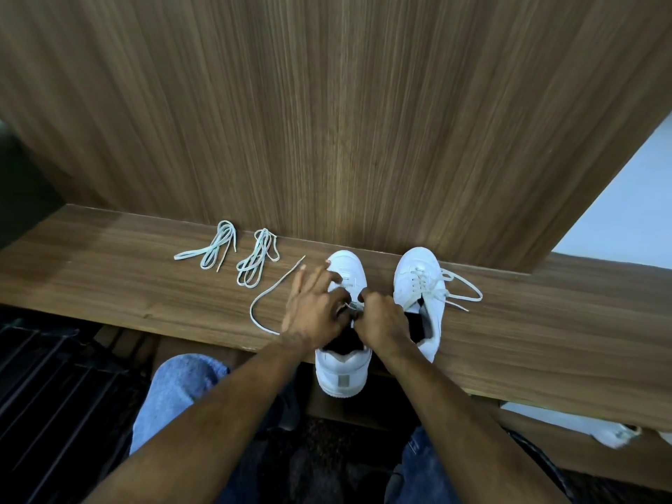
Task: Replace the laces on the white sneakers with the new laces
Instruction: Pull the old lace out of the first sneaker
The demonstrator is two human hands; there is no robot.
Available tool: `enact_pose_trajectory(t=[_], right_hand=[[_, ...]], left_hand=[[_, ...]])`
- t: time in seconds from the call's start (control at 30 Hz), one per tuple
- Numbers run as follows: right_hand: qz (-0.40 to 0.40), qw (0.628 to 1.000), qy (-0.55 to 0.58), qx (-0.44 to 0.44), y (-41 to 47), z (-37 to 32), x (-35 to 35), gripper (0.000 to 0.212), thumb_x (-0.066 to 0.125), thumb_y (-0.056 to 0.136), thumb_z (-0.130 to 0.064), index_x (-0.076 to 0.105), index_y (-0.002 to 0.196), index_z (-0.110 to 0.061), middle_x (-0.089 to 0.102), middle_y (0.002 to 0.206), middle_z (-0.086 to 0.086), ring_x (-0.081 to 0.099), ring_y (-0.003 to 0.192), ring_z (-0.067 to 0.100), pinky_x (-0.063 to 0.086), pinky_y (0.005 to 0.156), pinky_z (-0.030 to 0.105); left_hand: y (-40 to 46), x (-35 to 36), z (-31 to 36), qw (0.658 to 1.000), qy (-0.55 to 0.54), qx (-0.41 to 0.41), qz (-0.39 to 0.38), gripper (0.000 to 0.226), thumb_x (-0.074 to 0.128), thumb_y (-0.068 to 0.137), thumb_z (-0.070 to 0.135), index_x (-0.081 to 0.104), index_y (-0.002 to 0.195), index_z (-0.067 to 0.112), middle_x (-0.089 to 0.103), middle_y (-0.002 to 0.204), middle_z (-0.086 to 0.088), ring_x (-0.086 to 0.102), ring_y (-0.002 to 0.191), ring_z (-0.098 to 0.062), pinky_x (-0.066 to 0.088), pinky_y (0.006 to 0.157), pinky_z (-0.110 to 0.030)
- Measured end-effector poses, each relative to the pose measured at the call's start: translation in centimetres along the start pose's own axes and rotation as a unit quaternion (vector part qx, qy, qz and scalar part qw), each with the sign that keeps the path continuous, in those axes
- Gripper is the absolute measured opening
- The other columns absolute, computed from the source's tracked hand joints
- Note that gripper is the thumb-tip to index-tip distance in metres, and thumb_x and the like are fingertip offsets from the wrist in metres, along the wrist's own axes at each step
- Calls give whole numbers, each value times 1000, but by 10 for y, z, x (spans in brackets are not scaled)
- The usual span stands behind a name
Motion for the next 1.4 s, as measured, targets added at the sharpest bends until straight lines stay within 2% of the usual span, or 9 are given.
enact_pose_trajectory(t=[0.17, 0.27, 0.4, 0.57, 0.7, 0.8, 0.97, 1.3, 1.4], right_hand=[[-6, 1000, 6, 2, -1, 2, 0, 27, 54, 89, -18, 55, 115, -13, 64, 111, 15, 59, 106, 36, 46, 75, 37], [0, 1000, 10, 5, -1, 3, 1, 29, 55, 86, -12, 56, 115, -13, 64, 109, 14, 60, 105, 36, 49, 77, 38], [2, 1000, 1, -1, 1, 1, 3, 36, 54, 88, -11, 54, 123, -14, 64, 112, 14, 60, 106, 34, 50, 80, 38], [9, 1000, -8, -9, 1, 2, 3, 35, 53, 87, -11, 56, 123, -15, 65, 112, 14, 60, 106, 34, 50, 79, 38], [11, 1000, -13, -24, 1, 0, 4, 30, 54, 88, -15, 57, 118, -18, 66, 109, 13, 61, 104, 35, 50, 76, 37], [8, 999, -15, -35, 3, 1, 4, 29, 56, 88, -19, 57, 118, -20, 66, 109, 12, 61, 104, 34, 48, 75, 35], [17, 997, -23, -65, 5, 2, 4, 42, 54, 88, -14, 52, 128, -25, 67, 110, 10, 62, 102, 31, 49, 74, 34], [25, 970, -172, -171, 11, -32, 11, 26, 41, 96, -24, 47, 122, -22, 51, 122, 6, 60, 102, 37, 47, 77, 40], [34, 984, -101, -144, 17, -28, 8, 18, 45, 93, -24, 55, 107, -20, 59, 111, 6, 61, 99, 35, 47, 76, 39]], left_hand=[[7, -3, 7, 998, 52, 22, 37, 29, 44, 83, 36, 70, 79, 22, 62, 101, 4, 55, 114, -21, 29, 109, -55], [19, -43, -18, 977, -47, -141, 154, 25, 44, 81, 30, 67, 80, 20, 61, 97, -2, 56, 98, -25, 35, 103, -55], [23, -84, -69, 886, -164, -333, 277, 14, 59, 85, 25, 70, 87, 17, 61, 97, -10, 56, 100, -31, 39, 97, -49], [21, -61, -66, 941, -121, -289, 130, 24, 64, 85, 32, 62, 104, 18, 57, 105, -7, 51, 106, -28, 37, 92, -41], [-6, -27, -25, 977, -143, -159, -11, 23, 63, 77, 45, 55, 81, 24, 53, 79, 7, 56, 84, -23, 43, 72, -35], [-23, -5, -10, 972, -88, -187, -114, 27, 61, 79, 50, 50, 79, 26, 64, 83, 4, 61, 85, -26, 43, 67, -31], [-46, 0, -30, 907, -200, -366, -53, 24, 65, 80, 52, 56, 71, 31, 70, 82, 1, 64, 89, -30, 39, 64, -28], [-51, -2, -21, 905, -140, -395, -77, 28, 56, 88, 53, 69, 100, 32, 69, 103, -10, 60, 102, -36, 46, 78, -35], [-53, -2, -19, 906, -130, -395, -75, 29, 53, 89, 53, 68, 101, 31, 68, 104, -11, 60, 102, -36, 45, 77, -35]])
Point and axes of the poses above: each hand's wrist, its own y-axis towards the middle knuckle, its own x-axis out of the palm, z = x × y, the point moved 6 cm from there along y, towards the middle knuckle
